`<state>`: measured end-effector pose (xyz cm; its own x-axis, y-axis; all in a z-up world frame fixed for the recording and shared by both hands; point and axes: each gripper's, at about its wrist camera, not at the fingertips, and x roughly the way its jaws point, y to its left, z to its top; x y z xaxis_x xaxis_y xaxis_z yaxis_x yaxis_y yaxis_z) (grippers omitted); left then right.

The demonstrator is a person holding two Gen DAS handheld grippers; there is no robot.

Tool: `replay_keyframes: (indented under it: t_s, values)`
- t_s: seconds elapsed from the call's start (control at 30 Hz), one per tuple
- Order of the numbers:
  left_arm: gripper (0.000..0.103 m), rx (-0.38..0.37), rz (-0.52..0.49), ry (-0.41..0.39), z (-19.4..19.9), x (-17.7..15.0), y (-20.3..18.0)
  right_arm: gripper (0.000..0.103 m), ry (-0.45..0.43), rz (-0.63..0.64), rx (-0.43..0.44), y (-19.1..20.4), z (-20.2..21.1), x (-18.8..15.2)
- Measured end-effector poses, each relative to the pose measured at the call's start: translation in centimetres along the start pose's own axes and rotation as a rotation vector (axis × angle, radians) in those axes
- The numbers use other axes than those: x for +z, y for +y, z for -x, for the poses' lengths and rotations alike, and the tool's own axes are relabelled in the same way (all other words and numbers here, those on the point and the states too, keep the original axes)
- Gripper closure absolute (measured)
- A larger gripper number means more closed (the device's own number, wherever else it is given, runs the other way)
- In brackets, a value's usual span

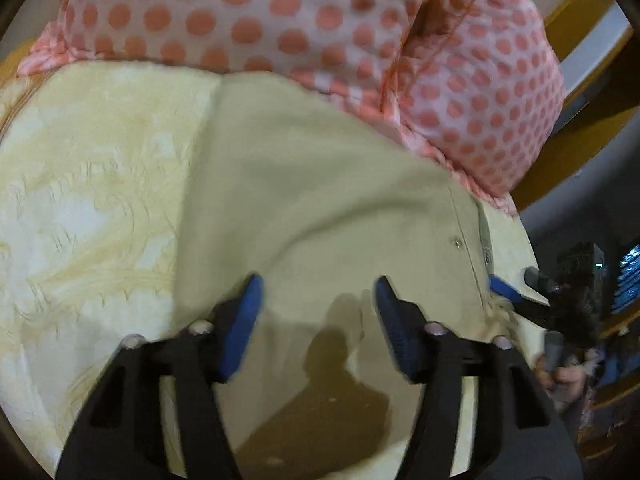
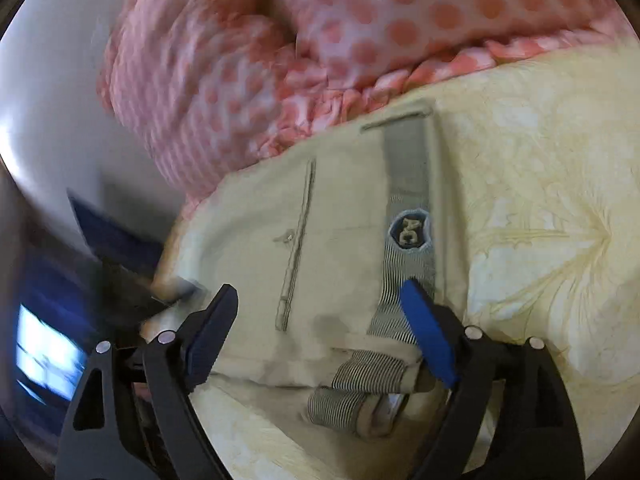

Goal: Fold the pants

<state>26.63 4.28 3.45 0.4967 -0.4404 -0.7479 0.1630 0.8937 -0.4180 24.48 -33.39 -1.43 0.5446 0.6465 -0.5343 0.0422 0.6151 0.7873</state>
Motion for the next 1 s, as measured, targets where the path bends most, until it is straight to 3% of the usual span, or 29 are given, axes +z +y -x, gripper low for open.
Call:
replay_keyframes:
  t_s: [0.03,0.07,0.13,0.27,0.37,0.53,0.67,0.77,1.0]
  values:
    - [0.053,0.062,-0.013,0.004,0.1,0.0,-0.3,0.018,-0.005,-0.035,-0.018,-0.1,0.6,-0.1]
    - [0.048,0.077,-0.006,0.005,0.5,-0.2,-0.4,0.016,-0.022,-0.037,-0.084,0.6,1.7,-0.8]
    - [0.033,0.064,0.006,-0.041,3.0,-1.9,-1.1,0.004,-0.057,0.047,-0.182,2.4,3.3,-2.4]
    - [0.005,0.171,-0.072,-0.176,8.1,-6.9,-2.9,0.001,-0.122,0.255,-0.354,6.3,4.6,-8.9]
    - [0.002,0.243,-0.147,-0.247,10.1,-11.8,-4.1,0.001,-0.123,0.361,-0.41,7.2,3.3,-14.1]
    - [0.002,0.317,-0.177,-0.256,9.8,-17.4,-4.3,0.001,-0.196,0.514,-0.528,8.2,0.9,-19.5]
    - [0.002,0.398,-0.205,-0.277,9.6,-19.2,-4.5,0.001,-0.215,0.557,-0.581,8.6,0.0,-20.7]
    - [0.002,0.37,-0.194,-0.26,9.3,-20.0,-4.3,0.001,-0.237,0.586,-0.629,8.6,-0.2,-21.4]
    - [0.002,0.394,-0.222,-0.352,9.3,-21.8,-4.5,0.001,-0.356,0.622,-0.602,7.9,0.3,-23.2]
